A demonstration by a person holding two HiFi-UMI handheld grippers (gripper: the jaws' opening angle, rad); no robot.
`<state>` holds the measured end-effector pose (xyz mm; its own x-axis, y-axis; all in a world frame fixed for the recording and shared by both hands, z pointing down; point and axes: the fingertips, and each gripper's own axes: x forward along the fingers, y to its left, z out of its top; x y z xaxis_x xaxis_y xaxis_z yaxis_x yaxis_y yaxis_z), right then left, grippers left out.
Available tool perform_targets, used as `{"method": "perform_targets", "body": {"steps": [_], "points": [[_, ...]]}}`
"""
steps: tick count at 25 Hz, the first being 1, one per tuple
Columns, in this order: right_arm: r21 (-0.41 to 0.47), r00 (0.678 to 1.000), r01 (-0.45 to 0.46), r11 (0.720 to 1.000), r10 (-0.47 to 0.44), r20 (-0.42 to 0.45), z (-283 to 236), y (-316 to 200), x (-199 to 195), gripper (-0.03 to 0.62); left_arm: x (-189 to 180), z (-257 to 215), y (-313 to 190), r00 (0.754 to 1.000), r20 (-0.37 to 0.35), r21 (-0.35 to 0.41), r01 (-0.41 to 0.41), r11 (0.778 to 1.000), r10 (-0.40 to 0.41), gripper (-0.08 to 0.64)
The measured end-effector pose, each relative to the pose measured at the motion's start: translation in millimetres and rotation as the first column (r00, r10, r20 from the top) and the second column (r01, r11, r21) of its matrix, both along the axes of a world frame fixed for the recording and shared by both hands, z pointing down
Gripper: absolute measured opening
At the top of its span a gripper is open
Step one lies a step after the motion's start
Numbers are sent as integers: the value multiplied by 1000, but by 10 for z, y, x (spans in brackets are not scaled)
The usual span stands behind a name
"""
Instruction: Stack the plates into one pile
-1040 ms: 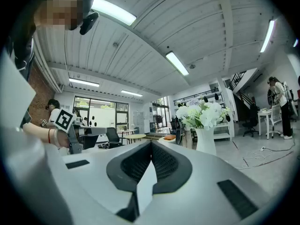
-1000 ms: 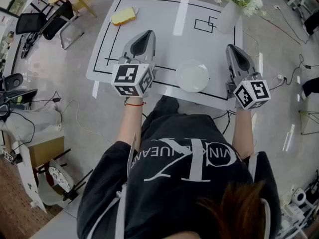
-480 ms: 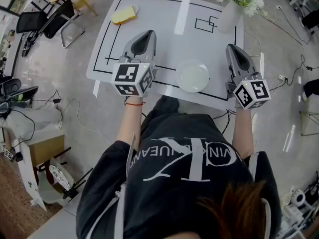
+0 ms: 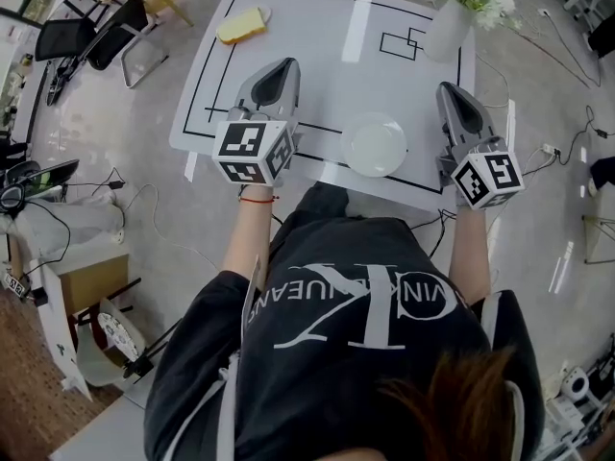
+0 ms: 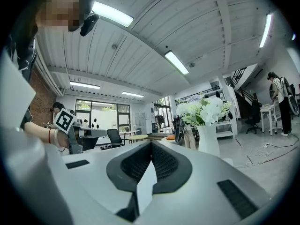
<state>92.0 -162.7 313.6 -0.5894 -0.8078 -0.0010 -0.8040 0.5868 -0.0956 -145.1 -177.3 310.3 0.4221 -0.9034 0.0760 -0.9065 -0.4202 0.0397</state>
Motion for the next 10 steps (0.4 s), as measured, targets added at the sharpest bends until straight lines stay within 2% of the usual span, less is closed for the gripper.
{"method": "perform_targets", "body": {"steps": [10], "points": [[-8,1000,20,1000,-20,22,68,-82,-55,0,-62,75,-6,1000,19,-23,16,1000,-15,11]]}}
